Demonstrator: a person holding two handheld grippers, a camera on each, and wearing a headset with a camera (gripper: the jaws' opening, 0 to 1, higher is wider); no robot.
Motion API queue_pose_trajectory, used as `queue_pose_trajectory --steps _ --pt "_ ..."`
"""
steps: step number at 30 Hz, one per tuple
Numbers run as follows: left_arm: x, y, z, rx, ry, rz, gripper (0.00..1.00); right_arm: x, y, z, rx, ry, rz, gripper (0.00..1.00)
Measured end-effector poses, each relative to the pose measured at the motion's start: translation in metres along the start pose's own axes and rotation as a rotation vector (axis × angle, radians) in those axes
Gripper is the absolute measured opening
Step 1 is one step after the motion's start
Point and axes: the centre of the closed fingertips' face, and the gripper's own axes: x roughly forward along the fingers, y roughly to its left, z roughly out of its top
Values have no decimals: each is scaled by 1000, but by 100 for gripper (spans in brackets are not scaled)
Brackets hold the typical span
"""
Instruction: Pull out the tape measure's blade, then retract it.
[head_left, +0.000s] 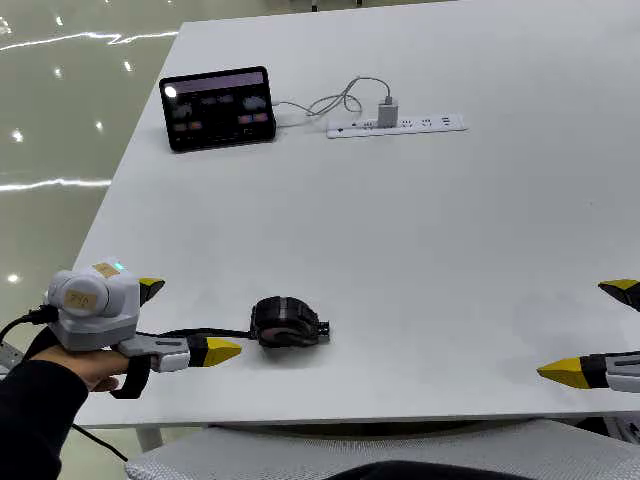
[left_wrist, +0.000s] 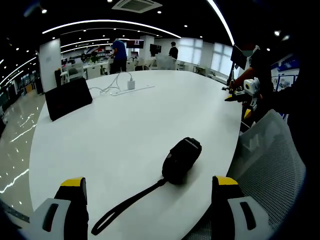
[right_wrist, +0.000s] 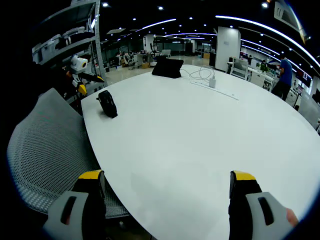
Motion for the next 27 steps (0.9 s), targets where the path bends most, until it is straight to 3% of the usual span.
queue_pose_trajectory --steps 12,27 --pt "1 0 -3 1 8 -2 100 -1 -7 0 -19 -8 -25 100" --pt "1 1 -4 -4 10 -2 100 0 -1 -4 21 15 8 100"
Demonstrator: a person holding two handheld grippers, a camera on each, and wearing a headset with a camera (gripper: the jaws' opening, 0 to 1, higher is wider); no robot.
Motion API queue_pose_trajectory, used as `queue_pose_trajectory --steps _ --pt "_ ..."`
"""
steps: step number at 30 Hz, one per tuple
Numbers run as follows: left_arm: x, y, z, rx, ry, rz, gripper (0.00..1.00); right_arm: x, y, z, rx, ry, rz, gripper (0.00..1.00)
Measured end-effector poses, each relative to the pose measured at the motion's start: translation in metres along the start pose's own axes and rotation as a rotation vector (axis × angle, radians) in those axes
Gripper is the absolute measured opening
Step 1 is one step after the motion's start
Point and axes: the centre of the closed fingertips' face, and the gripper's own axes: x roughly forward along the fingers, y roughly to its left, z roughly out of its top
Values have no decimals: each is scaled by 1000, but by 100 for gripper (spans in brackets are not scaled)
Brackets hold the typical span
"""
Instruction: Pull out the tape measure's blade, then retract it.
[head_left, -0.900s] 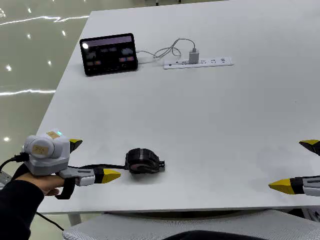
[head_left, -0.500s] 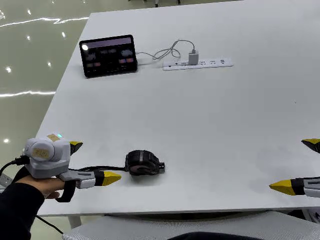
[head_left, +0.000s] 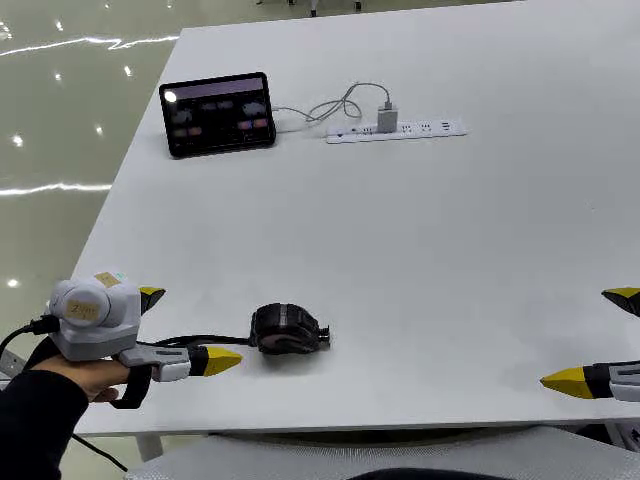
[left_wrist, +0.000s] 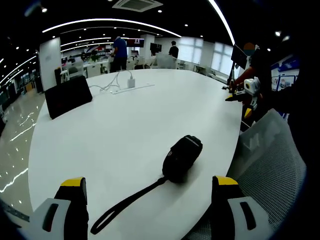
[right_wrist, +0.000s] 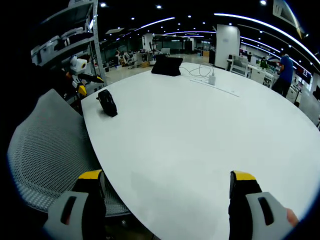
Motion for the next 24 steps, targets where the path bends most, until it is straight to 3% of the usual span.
queue_pose_trajectory --steps 11,13,18,21,24 --pt "2 -3 0 23 7 -8 100 1 -2 1 -8 -9 -9 100" --pt "4 -8 2 8 -1 -34 100 1 -2 2 -10 -18 -8 100" --pt "5 -9 2 35 1 -35 100 0 -3 3 -16 -24 -10 100" --pt "5 -15 -1 39 15 -70 100 0 -4 2 -20 -21 -13 100" --pt "6 -14 0 45 12 -66 100 1 -4 3 -27 -22 -10 100"
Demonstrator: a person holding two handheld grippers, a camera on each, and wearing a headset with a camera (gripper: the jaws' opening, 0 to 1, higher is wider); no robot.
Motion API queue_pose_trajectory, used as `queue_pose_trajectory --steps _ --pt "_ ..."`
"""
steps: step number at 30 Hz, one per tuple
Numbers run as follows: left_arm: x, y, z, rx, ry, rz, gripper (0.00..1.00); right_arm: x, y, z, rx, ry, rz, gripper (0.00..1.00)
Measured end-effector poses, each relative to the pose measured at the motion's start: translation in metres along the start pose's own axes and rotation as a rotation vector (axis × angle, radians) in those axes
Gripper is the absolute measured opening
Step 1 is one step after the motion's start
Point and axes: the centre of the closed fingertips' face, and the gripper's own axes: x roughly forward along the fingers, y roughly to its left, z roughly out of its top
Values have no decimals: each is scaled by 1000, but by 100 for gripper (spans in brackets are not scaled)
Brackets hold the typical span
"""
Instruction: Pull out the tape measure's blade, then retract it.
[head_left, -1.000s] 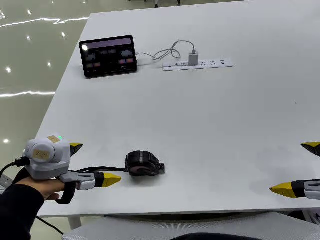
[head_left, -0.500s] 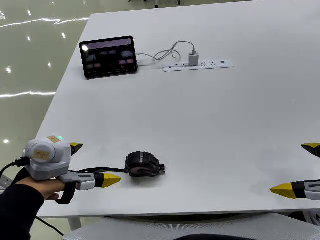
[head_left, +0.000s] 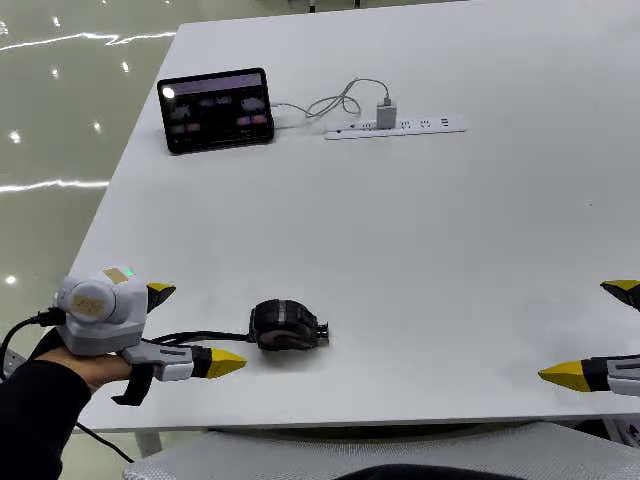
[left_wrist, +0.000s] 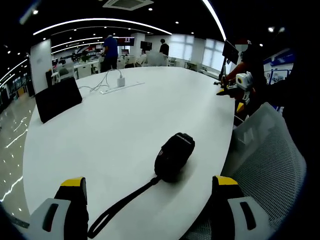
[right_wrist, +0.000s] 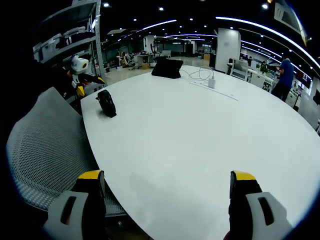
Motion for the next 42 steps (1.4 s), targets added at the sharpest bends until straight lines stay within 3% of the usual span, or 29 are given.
queue_pose_trajectory --steps 9,11,15,28,42 --pt "2 3 2 8 2 5 100 5 2 2 1 17 29 100" --pt "2 9 1 46 15 38 100 6 1 5 5 7 42 100" --pt "6 9 -1 56 30 24 100 10 3 9 -21 13 56 100" --pt "25 -3 23 137 22 -70 100 32 16 29 -115 4 106 100" --pt "47 -15 31 256 104 -159 93 55 37 44 -175 8 171 100"
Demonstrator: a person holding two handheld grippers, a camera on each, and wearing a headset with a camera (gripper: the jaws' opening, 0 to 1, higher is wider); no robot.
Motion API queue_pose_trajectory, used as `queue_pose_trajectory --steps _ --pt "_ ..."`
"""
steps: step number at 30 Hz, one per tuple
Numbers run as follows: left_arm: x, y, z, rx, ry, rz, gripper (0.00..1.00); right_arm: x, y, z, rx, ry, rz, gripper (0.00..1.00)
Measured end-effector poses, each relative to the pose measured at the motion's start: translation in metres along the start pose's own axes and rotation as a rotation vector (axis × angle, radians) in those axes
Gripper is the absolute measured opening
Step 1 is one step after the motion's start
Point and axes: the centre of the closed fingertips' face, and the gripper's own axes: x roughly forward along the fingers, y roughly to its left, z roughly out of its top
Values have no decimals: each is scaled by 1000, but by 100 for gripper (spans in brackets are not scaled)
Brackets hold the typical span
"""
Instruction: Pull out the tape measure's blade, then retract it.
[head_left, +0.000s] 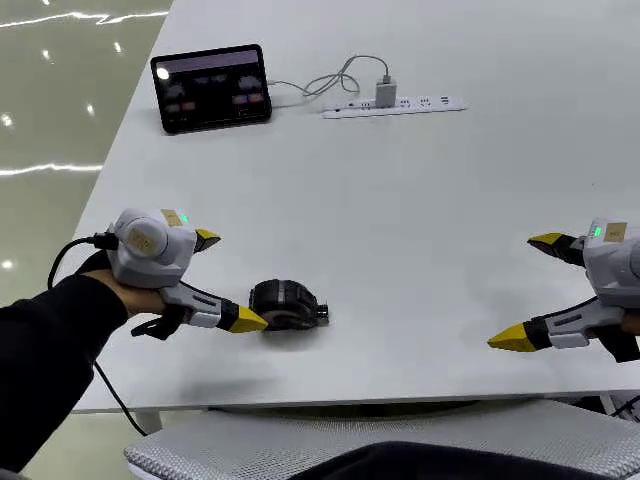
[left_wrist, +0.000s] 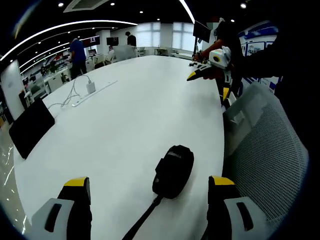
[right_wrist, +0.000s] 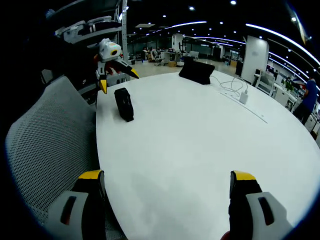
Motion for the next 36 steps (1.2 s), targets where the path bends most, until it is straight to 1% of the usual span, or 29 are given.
queue_pose_trajectory --steps 2,3,7,9,11,12,14,15,17,18,20,21,24,26,28,31,34,36 --pt "3 -3 0 11 10 -16 93 3 1 3 -6 -2 6 100" --pt "5 -6 -1 14 25 -30 93 5 2 5 -9 -3 11 100" --pt "13 -14 -4 51 60 -57 86 12 6 11 -17 -6 24 100" --pt "19 -17 -4 77 78 -68 85 15 10 14 -24 -6 35 100" --pt "23 -22 -2 99 91 -93 82 19 13 18 -34 -7 44 100" --pt "24 -24 -2 111 101 -97 79 21 14 19 -39 -6 47 100" --pt "28 -29 -2 146 125 -124 72 24 17 22 -47 -10 55 100" --pt "29 -34 -2 156 137 -143 70 26 19 24 -52 -11 61 100" --pt "31 -37 -1 171 146 -151 69 29 21 27 -56 -15 67 100" --pt "33 -39 0 194 157 -153 68 31 23 29 -59 -17 71 100" --pt "34 -39 -1 230 184 -162 66 33 25 32 -61 -20 77 100" --pt "35 -39 -2 262 198 -161 65 35 27 34 -65 -22 82 100" --pt "38 -42 -1 265 201 -182 64 40 34 38 -79 -22 95 100" --pt "39 -44 -1 282 210 -196 63 44 37 42 -87 -22 100 100" --pt "40 -46 0 302 216 -203 59 48 41 45 -97 -17 113 100" --pt "43 -48 -4 338 240 -208 54 53 49 49 -103 -18 131 100" --pt "46 -47 -9 354 261 -208 49 61 51 51 -106 -21 145 100" --pt "49 -45 -12 378 276 -202 49 66 55 53 -113 -18 154 100"
